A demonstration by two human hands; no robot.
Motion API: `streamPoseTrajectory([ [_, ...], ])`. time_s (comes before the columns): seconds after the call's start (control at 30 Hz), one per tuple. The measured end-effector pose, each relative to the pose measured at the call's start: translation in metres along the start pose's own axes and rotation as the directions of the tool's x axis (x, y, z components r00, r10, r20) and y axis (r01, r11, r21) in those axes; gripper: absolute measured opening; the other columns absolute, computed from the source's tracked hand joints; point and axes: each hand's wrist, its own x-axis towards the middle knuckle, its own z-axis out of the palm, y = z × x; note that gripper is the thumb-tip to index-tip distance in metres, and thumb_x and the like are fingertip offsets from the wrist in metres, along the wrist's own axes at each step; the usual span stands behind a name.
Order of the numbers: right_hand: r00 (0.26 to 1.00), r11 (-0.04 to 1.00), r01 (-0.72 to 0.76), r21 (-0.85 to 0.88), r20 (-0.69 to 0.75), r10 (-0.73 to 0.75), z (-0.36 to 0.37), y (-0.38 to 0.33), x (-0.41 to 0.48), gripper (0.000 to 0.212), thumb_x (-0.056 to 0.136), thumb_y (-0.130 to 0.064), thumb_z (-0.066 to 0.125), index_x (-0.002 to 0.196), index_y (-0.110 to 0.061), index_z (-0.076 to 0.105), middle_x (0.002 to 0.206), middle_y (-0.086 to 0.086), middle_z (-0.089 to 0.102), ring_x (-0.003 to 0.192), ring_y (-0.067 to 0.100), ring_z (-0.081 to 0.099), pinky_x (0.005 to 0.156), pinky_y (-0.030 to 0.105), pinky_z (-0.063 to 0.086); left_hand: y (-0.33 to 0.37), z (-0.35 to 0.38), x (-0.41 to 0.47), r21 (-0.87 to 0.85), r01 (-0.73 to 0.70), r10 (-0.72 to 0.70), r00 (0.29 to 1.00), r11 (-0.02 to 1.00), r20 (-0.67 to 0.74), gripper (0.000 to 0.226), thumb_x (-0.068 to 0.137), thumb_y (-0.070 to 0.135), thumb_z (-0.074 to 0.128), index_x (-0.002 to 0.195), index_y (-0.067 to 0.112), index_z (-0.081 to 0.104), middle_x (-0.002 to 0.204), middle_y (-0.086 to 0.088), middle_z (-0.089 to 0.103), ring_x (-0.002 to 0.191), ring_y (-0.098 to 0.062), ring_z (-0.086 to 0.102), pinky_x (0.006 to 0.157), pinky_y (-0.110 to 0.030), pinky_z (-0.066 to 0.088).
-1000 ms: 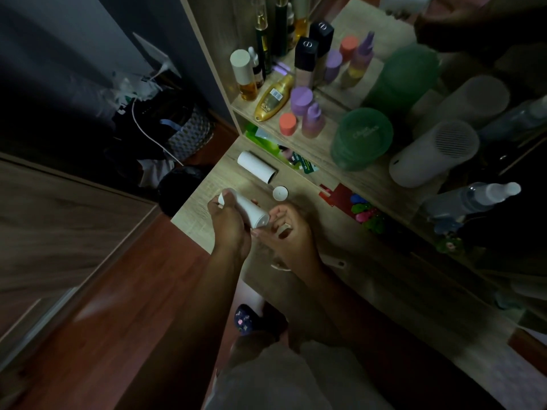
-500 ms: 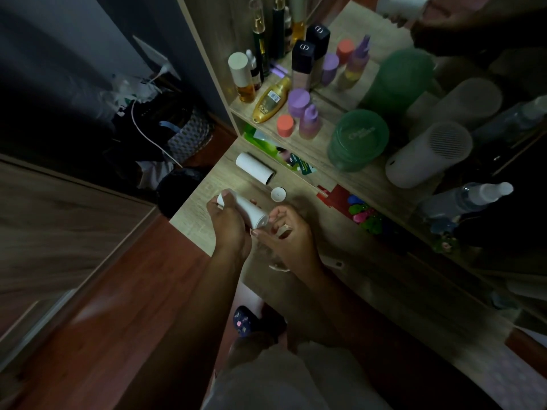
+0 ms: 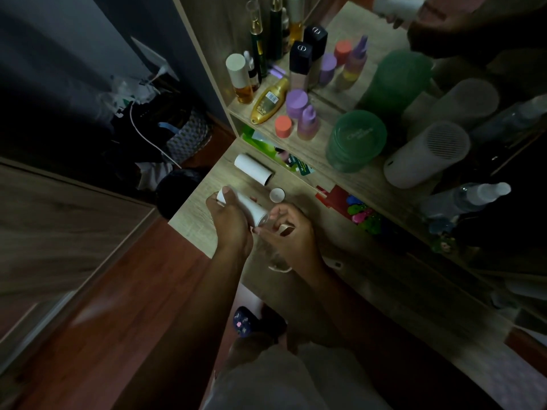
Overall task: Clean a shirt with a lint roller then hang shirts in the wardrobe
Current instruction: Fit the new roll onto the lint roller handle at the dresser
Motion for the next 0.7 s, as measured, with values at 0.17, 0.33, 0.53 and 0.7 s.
streamPoseTrajectory([
  [0.17,1.000,1.000,0.015,0.017,0.024,-0.016,-0.003,0.000,0.001,0.035,0.073,-0.027,0.086,0.094,-0.017,0.061,0.083,-0.007,0.066,0.075,0.005,0.065,0.064,0.018,0.053,-0.002,0.001,-0.001,-0.023,-0.002,0.002,1.000,1.000,-0.005,0.010,0.108,0.032,0.041,0.111,0.023,0.044,0.092,-0.007,0.062,0.074,-0.019,0.067,0.086,-0.052,0.057],
  [0.33,0.978,0.984,-0.170,0.055,0.134,0.161,-0.007,0.004,0.008,0.029,0.078,-0.022,0.083,0.095,-0.013,0.061,0.083,-0.002,0.062,0.067,-0.001,0.055,0.061,0.010,0.046,-0.003,0.000,0.001,0.058,-0.044,0.045,0.999,0.997,-0.010,0.005,0.108,0.032,0.043,0.106,0.028,0.045,0.102,-0.006,0.063,0.083,-0.020,0.072,0.088,-0.050,0.058],
  [0.53,0.991,0.993,-0.107,0.042,0.081,0.104,-0.011,0.006,0.011,0.021,0.083,-0.009,0.078,0.082,-0.016,0.058,0.074,-0.005,0.063,0.064,0.000,0.059,0.063,0.013,0.047,-0.007,-0.005,0.007,0.094,-0.008,0.014,0.998,0.996,-0.063,0.014,0.107,0.033,0.044,0.116,0.022,0.043,0.108,-0.002,0.057,0.112,-0.028,0.064,0.087,-0.048,0.058],
  [0.7,0.983,0.981,-0.169,0.093,-0.050,0.175,-0.017,0.017,0.025,0.023,0.081,-0.001,0.078,0.087,-0.016,0.062,0.080,-0.010,0.068,0.071,-0.005,0.068,0.066,0.014,0.055,-0.005,-0.006,0.005,0.132,-0.026,0.037,0.996,0.991,-0.081,0.019,0.107,0.030,0.044,0.121,0.017,0.040,0.115,-0.003,0.055,0.108,-0.022,0.060,0.081,-0.042,0.058],
])
